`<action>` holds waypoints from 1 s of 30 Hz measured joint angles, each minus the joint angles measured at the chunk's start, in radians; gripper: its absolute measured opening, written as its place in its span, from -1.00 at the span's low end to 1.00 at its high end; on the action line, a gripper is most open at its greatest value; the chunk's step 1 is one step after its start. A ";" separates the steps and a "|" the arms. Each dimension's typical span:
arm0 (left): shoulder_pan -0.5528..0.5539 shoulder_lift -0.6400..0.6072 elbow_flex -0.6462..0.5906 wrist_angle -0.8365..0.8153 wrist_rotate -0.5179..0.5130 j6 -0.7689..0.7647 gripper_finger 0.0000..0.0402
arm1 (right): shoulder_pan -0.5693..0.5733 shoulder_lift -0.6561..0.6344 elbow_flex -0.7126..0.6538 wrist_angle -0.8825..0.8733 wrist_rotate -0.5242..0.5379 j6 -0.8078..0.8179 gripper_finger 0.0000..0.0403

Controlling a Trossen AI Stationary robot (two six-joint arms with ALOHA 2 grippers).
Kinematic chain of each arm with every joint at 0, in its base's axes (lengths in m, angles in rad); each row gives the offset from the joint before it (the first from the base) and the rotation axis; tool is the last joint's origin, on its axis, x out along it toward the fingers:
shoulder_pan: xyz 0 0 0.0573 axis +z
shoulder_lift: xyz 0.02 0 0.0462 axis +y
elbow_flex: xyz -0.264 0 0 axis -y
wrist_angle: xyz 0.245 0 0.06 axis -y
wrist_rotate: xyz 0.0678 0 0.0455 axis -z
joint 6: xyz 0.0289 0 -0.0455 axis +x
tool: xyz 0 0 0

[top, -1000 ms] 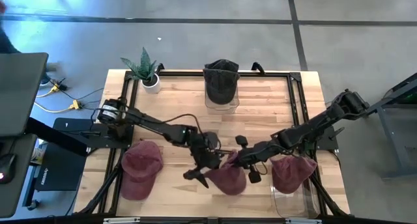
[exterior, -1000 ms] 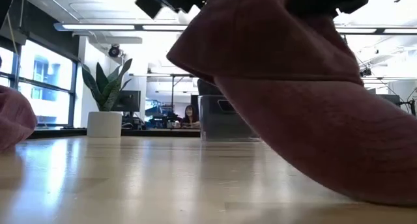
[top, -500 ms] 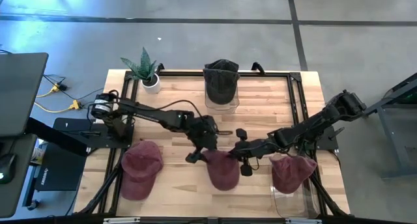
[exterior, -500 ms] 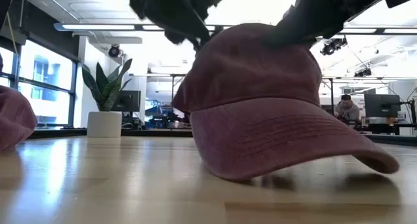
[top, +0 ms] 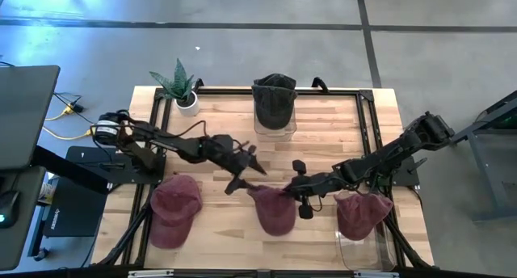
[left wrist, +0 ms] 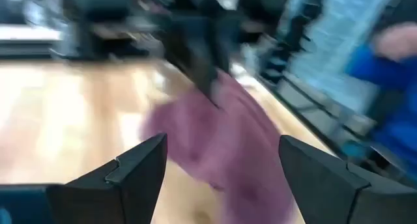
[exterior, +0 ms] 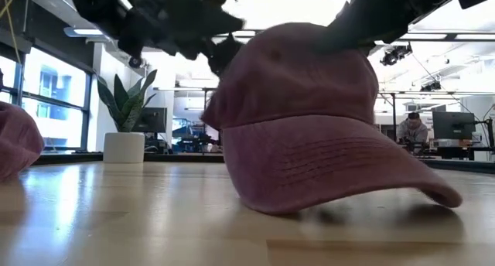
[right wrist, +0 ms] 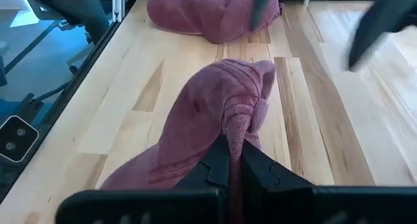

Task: Pick & Place hat
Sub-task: Put the top red cap into the bottom transparent bin

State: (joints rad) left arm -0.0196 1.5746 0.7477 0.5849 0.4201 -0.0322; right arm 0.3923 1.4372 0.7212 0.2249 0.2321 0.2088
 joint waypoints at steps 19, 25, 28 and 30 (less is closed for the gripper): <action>-0.086 0.100 0.142 -0.108 0.024 -0.002 0.42 | -0.001 0.000 0.000 -0.003 -0.002 -0.010 -0.95; -0.210 0.100 0.142 -0.109 -0.303 -0.023 0.42 | -0.002 0.000 0.000 0.007 0.000 -0.010 -0.98; -0.236 0.136 0.143 -0.106 -0.410 -0.071 0.42 | -0.002 0.000 0.000 0.017 0.001 -0.010 -0.96; -0.236 0.151 0.141 -0.122 -0.393 -0.107 0.42 | -0.002 0.000 0.000 0.020 0.001 -0.010 -0.95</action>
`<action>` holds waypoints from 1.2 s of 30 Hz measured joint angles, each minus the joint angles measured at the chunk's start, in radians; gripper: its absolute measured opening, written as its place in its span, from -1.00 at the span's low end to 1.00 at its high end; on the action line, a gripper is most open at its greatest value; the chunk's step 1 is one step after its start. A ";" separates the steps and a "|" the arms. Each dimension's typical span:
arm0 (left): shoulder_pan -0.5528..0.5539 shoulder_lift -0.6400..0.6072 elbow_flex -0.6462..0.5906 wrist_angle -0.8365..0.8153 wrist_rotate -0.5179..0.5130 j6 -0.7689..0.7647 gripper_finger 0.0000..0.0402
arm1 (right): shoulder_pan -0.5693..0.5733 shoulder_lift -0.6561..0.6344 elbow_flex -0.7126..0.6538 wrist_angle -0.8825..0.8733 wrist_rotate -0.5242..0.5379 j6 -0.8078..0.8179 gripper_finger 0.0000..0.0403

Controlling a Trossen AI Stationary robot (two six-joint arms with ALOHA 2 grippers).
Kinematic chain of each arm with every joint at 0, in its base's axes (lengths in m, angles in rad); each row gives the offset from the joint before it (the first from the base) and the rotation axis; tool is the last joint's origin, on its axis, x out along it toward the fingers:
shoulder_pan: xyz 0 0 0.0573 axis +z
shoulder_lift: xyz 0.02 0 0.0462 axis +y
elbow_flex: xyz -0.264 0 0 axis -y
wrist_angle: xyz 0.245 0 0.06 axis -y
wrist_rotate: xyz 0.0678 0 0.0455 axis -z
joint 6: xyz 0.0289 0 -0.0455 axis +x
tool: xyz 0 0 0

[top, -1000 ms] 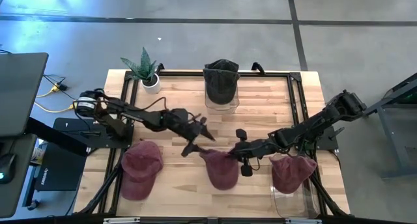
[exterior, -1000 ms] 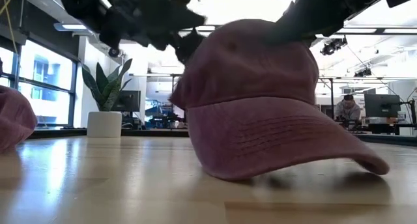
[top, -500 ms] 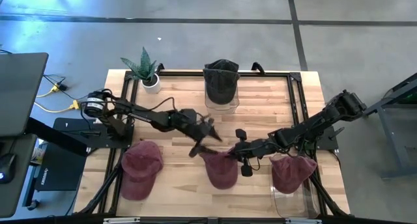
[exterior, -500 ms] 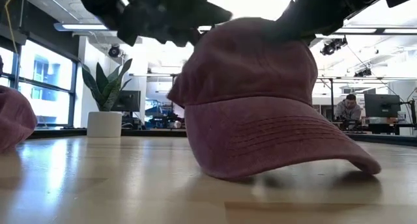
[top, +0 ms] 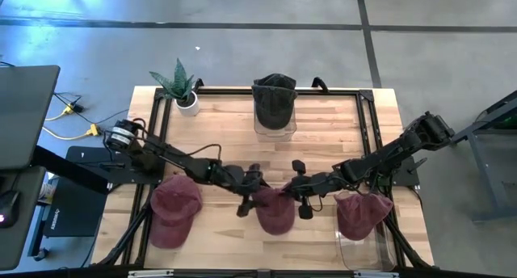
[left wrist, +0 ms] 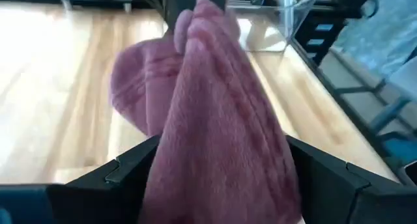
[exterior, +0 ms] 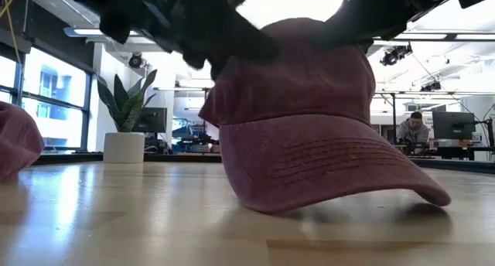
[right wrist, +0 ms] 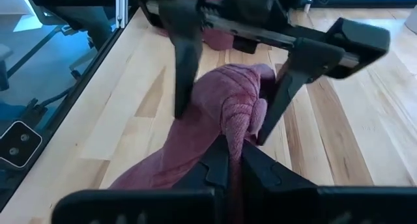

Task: Pick & Place hat
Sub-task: Put the top red cap into the bottom transparent bin

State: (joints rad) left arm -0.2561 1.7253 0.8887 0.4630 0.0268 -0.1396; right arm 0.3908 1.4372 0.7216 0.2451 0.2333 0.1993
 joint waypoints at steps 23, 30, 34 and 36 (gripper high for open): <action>0.003 0.025 0.085 -0.168 0.369 0.024 -0.95 | 0.010 -0.001 0.001 -0.021 -0.103 -0.011 -0.98; 0.000 -0.054 0.084 -0.317 0.390 0.237 -0.93 | -0.044 -0.001 0.001 -0.016 -0.313 -0.119 -0.60; 0.000 -0.071 0.084 -0.366 0.383 0.305 -0.98 | -0.102 -0.001 0.001 -0.017 -0.360 -0.167 -0.21; 0.001 -0.073 0.084 -0.361 0.381 0.324 -0.97 | -0.134 -0.001 0.001 -0.017 -0.363 -0.196 0.00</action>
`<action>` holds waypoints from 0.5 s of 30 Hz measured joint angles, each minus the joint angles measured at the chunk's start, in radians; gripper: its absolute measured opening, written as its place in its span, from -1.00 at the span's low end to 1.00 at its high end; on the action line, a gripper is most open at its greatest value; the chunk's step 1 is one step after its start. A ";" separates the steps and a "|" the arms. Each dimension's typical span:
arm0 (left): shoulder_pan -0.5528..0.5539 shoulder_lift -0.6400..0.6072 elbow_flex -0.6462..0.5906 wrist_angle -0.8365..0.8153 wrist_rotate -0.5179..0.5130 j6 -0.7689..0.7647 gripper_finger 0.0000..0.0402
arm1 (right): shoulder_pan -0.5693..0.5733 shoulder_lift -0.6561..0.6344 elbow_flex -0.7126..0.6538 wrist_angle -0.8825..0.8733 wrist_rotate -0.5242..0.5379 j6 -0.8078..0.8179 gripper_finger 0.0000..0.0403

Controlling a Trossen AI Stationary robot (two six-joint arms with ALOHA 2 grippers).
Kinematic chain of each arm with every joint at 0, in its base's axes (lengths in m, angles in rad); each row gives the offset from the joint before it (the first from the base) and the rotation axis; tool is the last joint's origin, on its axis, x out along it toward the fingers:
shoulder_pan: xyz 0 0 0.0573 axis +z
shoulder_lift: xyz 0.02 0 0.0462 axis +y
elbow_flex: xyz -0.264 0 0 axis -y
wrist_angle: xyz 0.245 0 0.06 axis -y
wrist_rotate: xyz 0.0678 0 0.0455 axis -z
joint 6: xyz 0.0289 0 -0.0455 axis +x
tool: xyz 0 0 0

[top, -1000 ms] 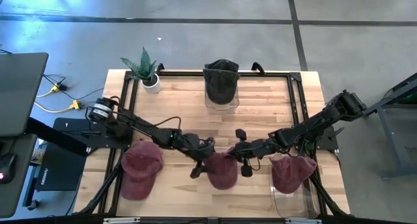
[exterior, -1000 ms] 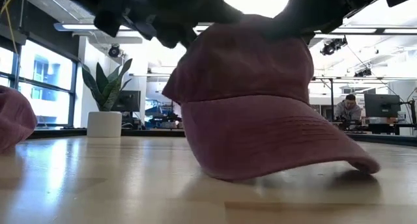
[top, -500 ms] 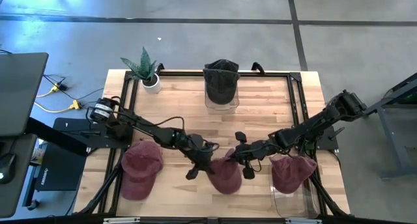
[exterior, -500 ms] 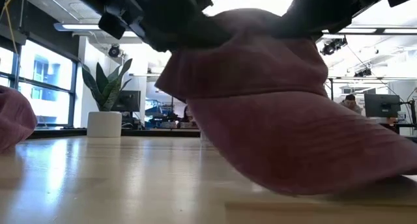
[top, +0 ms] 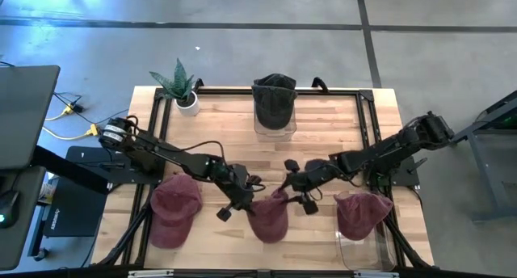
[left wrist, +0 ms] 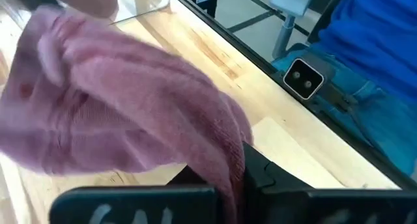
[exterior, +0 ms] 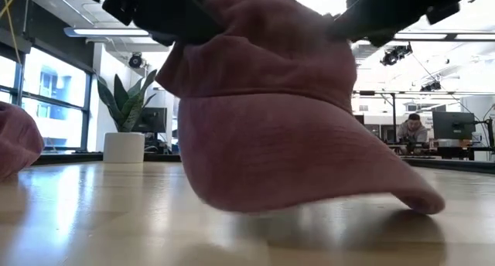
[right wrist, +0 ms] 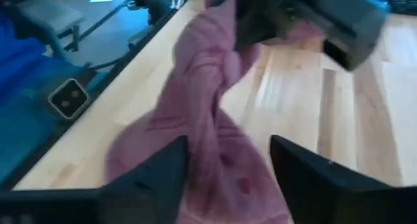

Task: Pick & Place hat
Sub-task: Put the top red cap into the bottom transparent bin

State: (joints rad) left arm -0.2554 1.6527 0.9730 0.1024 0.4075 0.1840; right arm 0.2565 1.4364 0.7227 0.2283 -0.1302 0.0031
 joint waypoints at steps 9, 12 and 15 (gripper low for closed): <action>0.000 0.000 0.038 -0.005 -0.051 0.097 -0.96 | -0.120 0.162 0.000 0.179 -0.513 -0.090 0.51; 0.000 0.000 0.071 -0.063 -0.051 0.124 -0.96 | -0.138 0.223 0.000 0.229 -0.707 -0.090 0.52; 0.000 0.000 0.108 -0.168 -0.042 0.134 -0.96 | -0.148 0.234 0.000 0.232 -0.879 -0.072 0.52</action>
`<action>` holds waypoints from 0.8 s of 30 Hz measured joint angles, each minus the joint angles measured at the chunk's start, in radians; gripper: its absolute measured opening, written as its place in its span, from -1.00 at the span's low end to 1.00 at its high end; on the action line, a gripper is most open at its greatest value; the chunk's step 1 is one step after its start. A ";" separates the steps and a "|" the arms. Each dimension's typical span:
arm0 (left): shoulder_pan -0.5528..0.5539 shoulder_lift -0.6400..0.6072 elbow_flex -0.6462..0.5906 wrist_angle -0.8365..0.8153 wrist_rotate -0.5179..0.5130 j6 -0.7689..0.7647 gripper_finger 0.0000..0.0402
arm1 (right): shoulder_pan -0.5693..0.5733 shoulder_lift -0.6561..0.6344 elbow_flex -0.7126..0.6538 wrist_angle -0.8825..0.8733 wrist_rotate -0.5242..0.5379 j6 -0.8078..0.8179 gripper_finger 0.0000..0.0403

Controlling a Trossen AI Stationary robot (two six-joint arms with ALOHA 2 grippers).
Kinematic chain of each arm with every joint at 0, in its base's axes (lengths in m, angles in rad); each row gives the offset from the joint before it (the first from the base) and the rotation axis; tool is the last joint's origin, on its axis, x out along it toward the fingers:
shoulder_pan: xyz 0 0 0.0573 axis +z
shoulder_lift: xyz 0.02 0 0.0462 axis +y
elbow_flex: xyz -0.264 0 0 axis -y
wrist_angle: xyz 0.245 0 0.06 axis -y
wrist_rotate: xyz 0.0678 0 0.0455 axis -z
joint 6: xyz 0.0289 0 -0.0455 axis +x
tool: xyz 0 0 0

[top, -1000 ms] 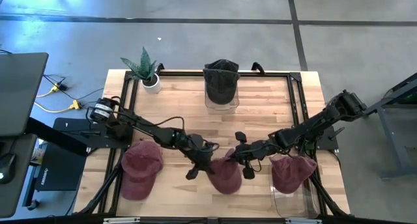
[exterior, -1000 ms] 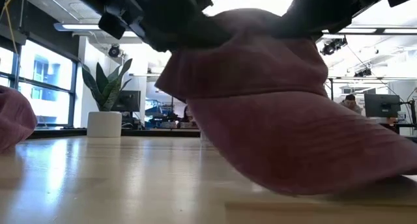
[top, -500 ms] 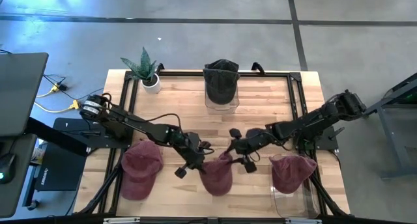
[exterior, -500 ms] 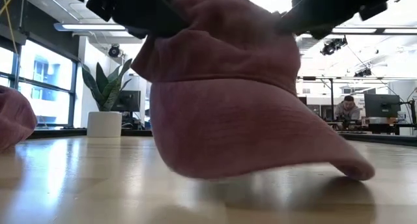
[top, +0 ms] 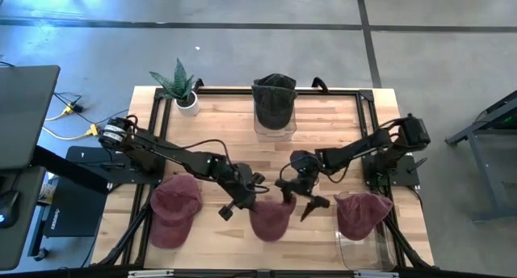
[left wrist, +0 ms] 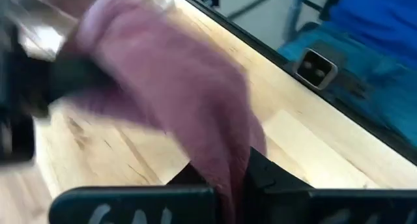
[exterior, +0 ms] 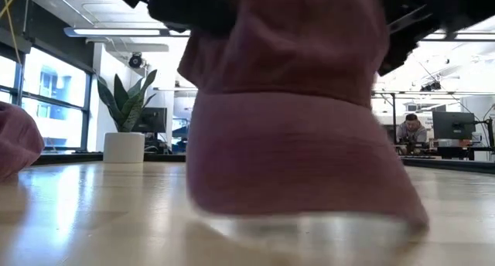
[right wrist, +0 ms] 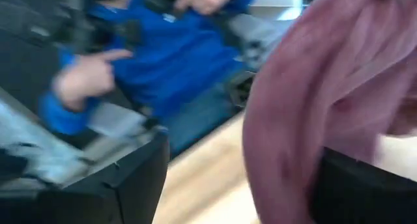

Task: Pick & Place hat
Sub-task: Put the top red cap into the bottom transparent bin

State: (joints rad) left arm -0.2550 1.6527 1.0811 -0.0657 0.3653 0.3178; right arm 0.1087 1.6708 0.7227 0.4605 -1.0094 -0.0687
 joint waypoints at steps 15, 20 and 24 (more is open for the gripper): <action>-0.001 0.000 0.036 -0.110 0.120 0.002 -0.99 | 0.146 -0.115 0.000 -0.057 0.543 0.131 0.52; -0.001 0.000 0.036 -0.109 0.108 0.018 -0.99 | 0.162 -0.122 0.000 -0.244 0.773 0.073 0.52; -0.001 0.000 0.036 -0.109 0.104 0.018 -1.00 | 0.160 -0.114 -0.001 -0.210 0.851 0.058 0.52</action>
State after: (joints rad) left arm -0.2558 1.6524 1.1168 -0.1745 0.4694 0.3359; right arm 0.2690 1.5566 0.7219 0.2504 -0.1580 -0.0104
